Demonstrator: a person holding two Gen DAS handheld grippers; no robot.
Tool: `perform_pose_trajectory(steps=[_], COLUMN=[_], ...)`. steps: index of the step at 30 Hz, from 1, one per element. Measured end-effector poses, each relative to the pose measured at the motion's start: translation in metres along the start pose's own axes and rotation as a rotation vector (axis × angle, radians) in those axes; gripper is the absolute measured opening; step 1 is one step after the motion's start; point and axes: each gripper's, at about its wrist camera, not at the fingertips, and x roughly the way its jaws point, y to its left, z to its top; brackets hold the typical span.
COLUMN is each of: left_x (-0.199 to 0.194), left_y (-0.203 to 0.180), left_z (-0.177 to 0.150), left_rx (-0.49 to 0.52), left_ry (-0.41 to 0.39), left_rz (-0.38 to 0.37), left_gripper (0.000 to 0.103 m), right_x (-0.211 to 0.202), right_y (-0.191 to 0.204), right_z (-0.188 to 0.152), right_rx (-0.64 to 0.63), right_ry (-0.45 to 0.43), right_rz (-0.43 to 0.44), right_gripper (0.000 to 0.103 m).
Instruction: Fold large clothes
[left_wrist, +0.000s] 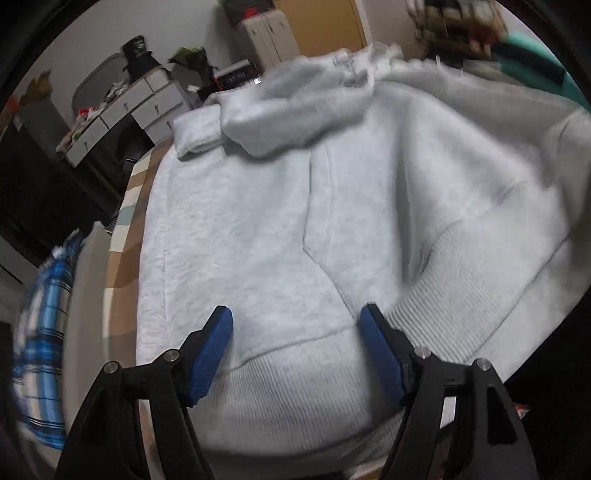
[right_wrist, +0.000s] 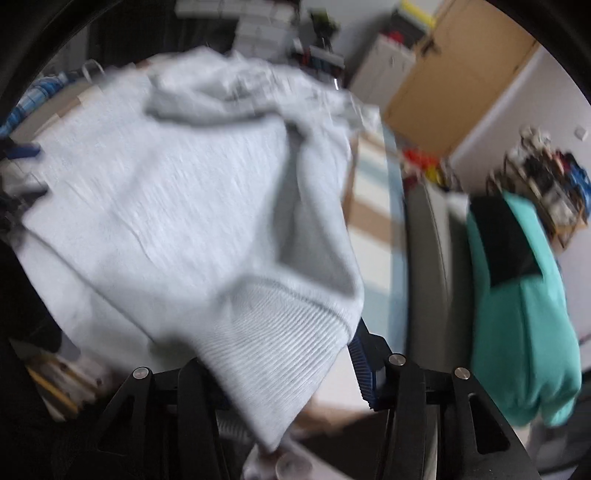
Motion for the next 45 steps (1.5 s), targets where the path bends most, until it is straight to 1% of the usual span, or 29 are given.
perform_pose_trajectory(steps=[1, 2, 3, 4, 5, 6, 7, 8, 9, 10, 11, 13, 15, 16, 18, 20, 22, 25, 27, 32, 33, 35, 36, 37, 39, 40, 42, 43, 45], left_x=[0.000, 0.000, 0.002, 0.002, 0.001, 0.002, 0.001, -0.001, -0.002, -0.003, -0.004, -0.005, -0.004, -0.004, -0.003, -0.003, 0.000, -0.002, -0.002, 0.001, 0.001, 0.002, 0.002, 0.003, 0.005, 0.004, 0.001, -0.001, -0.006], left_y=[0.005, 0.008, 0.013, 0.017, 0.021, 0.022, 0.023, 0.025, 0.026, 0.025, 0.023, 0.020, 0.018, 0.017, 0.021, 0.026, 0.032, 0.033, 0.032, 0.031, 0.030, 0.030, 0.029, 0.027, 0.023, 0.021, 0.019, 0.018, 0.017], left_z=[0.001, 0.002, 0.001, 0.000, -0.001, -0.002, -0.003, -0.003, -0.003, -0.003, -0.004, -0.004, -0.006, -0.006, -0.005, -0.005, -0.001, 0.001, 0.003, 0.005, 0.006, 0.006, 0.006, 0.006, 0.005, 0.005, 0.005, 0.005, 0.006], left_rx=[-0.018, -0.037, -0.061, -0.077, -0.093, -0.099, -0.098, -0.107, -0.113, -0.110, -0.107, -0.090, -0.078, -0.076, -0.089, -0.107, -0.111, -0.109, -0.107, -0.087, -0.081, -0.072, -0.066, -0.058, -0.044, -0.037, -0.030, -0.029, -0.026], left_ry=[0.022, 0.026, 0.039, 0.050, 0.059, 0.067, 0.077, 0.081, 0.083, 0.084, 0.082, 0.079, 0.073, 0.071, 0.070, 0.068, 0.056, 0.034, 0.027, 0.024, 0.022, 0.023, 0.025, 0.030, 0.039, 0.040, 0.029, 0.019, -0.004], left_rz=[-0.018, -0.032, -0.032, -0.039, -0.063, -0.071, -0.088, -0.098, -0.095, -0.094, -0.092, -0.077, -0.063, -0.062, -0.076, -0.092, -0.078, -0.063, -0.075, -0.057, -0.053, -0.060, -0.057, -0.048, -0.035, -0.035, -0.026, -0.030, -0.070], left_gripper=[0.069, 0.069, 0.069, 0.068, 0.066, 0.061, 0.048, 0.038, 0.035, 0.032, 0.029, 0.029, 0.029, 0.029, 0.029, 0.028, 0.028, 0.028, 0.028, 0.028, 0.028, 0.028, 0.028, 0.028, 0.028, 0.029, 0.029, 0.028, 0.029], right_x=[0.003, 0.007, 0.009, 0.006, -0.003, -0.015, -0.028, -0.034, -0.038, -0.037, -0.036, -0.024, -0.013, -0.007, 0.004, 0.010, 0.008, -0.009, -0.028, -0.055, -0.058, -0.064, -0.066, -0.065, -0.054, -0.046, -0.040, -0.042, -0.050], right_y=[-0.006, -0.012, -0.022, -0.032, -0.044, -0.057, -0.074, -0.083, -0.096, -0.102, -0.100, -0.089, -0.080, -0.073, -0.063, -0.051, -0.047, -0.047, -0.053, -0.080, -0.083, -0.083, -0.081, -0.077, -0.069, -0.066, -0.066, -0.065, -0.062], right_z=[0.003, 0.004, 0.004, 0.004, 0.003, 0.000, -0.004, -0.007, -0.013, -0.018, -0.022, -0.031, -0.037, -0.040, -0.045, -0.048, -0.046, -0.043, -0.037, -0.007, -0.001, 0.002, 0.001, -0.004, -0.019, -0.025, -0.044, -0.049, -0.062], right_rx=[0.051, 0.097, 0.168, 0.225, 0.293, 0.361, 0.445, 0.503, 0.578, 0.609, 0.601, 0.531, 0.484, 0.435, 0.327, 0.237, 0.205, 0.200, 0.227, 0.340, 0.344, 0.328, 0.296, 0.263, 0.190, 0.176, 0.193, 0.216, 0.261], right_ry=[0.001, 0.017, 0.027, 0.008, -0.038, -0.096, -0.157, -0.188, -0.211, -0.200, -0.182, -0.089, -0.020, 0.021, 0.073, 0.129, 0.151, 0.154, 0.134, 0.068, 0.060, 0.066, 0.082, 0.102, 0.182, 0.218, 0.266, 0.260, 0.228], right_rz=[0.042, 0.055, 0.080, 0.110, 0.151, 0.177, 0.191, 0.203, 0.224, 0.225, 0.186, 0.086, 0.026, -0.026, -0.096, -0.131, -0.100, -0.052, 0.033, 0.247, 0.271, 0.290, 0.274, 0.242, 0.151, 0.139, 0.199, 0.234, 0.278], right_gripper=[0.045, 0.034, 0.028, 0.027, 0.022, 0.021, 0.020, 0.017, 0.016, 0.015, 0.013, 0.011, 0.010, 0.010, 0.010, 0.010, 0.010, 0.023, 0.037, 0.042, 0.042, 0.042, 0.043, 0.043, 0.044, 0.044, 0.047, 0.050, 0.068])
